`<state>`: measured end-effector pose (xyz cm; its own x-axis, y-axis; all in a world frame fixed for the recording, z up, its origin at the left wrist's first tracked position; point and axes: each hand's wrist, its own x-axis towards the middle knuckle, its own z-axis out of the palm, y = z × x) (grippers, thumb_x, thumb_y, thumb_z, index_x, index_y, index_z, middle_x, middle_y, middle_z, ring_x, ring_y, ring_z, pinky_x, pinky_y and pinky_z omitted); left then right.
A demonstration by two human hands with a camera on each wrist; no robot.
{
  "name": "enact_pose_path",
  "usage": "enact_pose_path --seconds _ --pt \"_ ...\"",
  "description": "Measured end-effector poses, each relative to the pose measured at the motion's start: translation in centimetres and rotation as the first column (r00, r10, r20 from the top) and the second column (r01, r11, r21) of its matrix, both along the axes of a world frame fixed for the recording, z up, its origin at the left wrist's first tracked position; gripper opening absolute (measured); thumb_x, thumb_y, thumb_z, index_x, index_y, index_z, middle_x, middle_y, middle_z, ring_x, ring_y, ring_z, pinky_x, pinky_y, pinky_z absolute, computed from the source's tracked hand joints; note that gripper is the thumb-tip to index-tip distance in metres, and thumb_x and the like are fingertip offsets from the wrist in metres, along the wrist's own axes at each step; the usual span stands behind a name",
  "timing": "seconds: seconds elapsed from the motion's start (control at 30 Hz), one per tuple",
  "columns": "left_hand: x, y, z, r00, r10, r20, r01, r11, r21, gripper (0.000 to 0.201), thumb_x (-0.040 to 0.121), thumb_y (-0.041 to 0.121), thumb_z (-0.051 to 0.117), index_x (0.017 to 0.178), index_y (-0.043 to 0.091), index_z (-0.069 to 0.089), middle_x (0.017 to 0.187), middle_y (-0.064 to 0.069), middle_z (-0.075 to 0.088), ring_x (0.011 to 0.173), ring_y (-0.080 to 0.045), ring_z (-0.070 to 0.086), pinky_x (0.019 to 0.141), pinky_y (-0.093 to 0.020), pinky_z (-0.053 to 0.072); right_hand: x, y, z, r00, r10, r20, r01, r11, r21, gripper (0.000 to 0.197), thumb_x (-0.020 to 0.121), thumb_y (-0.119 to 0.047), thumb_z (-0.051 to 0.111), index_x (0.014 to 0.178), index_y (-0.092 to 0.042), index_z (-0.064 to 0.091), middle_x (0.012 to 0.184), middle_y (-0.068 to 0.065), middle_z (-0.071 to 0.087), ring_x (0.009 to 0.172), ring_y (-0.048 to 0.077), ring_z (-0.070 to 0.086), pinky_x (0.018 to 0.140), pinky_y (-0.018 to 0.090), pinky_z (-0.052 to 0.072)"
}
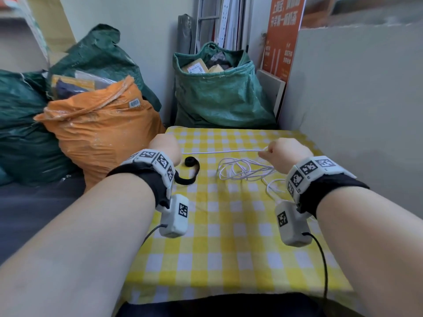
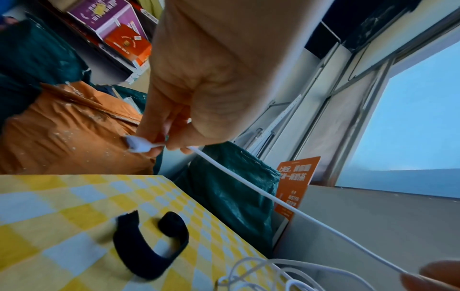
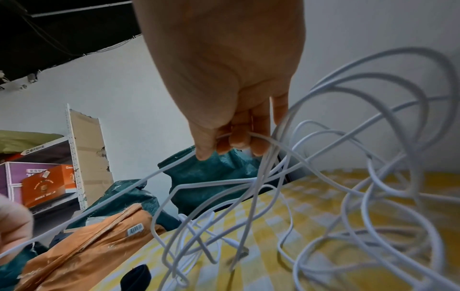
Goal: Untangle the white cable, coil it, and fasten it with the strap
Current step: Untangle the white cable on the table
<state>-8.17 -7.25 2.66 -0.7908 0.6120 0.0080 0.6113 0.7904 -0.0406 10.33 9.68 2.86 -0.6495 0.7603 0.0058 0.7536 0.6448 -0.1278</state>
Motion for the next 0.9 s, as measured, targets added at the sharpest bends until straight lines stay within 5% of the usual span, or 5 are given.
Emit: enact_pose_path --seconds 0.37,0.5,0.6,0.77,0.9 --pt "0.1 -0.3 2.7 0.992 0.124 0.016 -0.121 0.924 0.363 0.014 0.091 0.0 0.046 0.092 0.001 0.059 0.093 -0.013 0.058 0.081 -0.029 0.052 0.065 -0.033 0.041 0.0 -1.0 3.1 0.917 -0.031 -0.397 -0.103 0.945 -0.312 0.037 0.095 -0.019 0.046 0.06 -0.01 0.058 0.061 0.005 0.065 0.049 0.015 0.064 0.064 0.029 0.055" --pt "0.7 1.5 4.2 0.984 -0.133 0.121 0.03 0.787 0.617 0.021 0.087 0.005 0.049 0.099 0.011 0.065 0.085 -0.005 0.065 0.088 -0.031 0.061 0.057 -0.029 0.038 -0.6 -2.0 4.7 0.814 -0.162 -0.557 -0.232 0.789 -0.569 0.032 0.096 -0.012 0.046 0.068 -0.004 0.057 0.063 0.012 0.061 0.04 0.016 0.062 0.05 0.029 0.058" --pt "3.0 2.4 5.2 0.774 -0.455 0.44 -0.039 0.66 0.75 0.058 0.092 0.02 0.056 0.145 0.02 0.032 0.115 0.002 0.056 0.104 -0.021 0.057 0.076 -0.032 0.049 -0.8 -2.7 5.6 0.753 -0.195 -0.628 -0.302 0.745 -0.594 0.023 0.094 -0.005 0.048 0.073 -0.001 0.057 0.064 0.013 0.058 0.043 0.019 0.064 0.049 0.03 0.059" --pt "6.4 3.3 5.2 0.428 -0.599 0.677 0.166 0.788 0.592 0.028 0.094 0.02 0.054 0.121 0.012 0.056 0.103 -0.003 0.063 0.091 -0.017 0.057 0.071 -0.027 0.047 -1.3 -2.7 6.3 0.656 -0.216 -0.723 -0.332 0.778 -0.533 0.02 0.092 -0.003 0.047 0.075 -0.003 0.058 0.071 0.017 0.066 0.057 0.027 0.067 0.064 0.04 0.061" --pt "7.4 3.9 4.8 0.483 -0.614 0.624 0.229 0.777 0.587 0.015 0.091 0.01 0.056 0.105 0.013 0.053 0.081 0.0 0.063 0.076 -0.013 0.058 0.065 -0.026 0.044 -1.3 -3.1 6.7 0.579 -0.271 -0.769 -0.356 0.764 -0.538 0.021 0.095 -0.004 0.043 0.076 -0.005 0.053 0.067 0.015 0.063 0.058 0.031 0.064 0.058 0.036 0.06"
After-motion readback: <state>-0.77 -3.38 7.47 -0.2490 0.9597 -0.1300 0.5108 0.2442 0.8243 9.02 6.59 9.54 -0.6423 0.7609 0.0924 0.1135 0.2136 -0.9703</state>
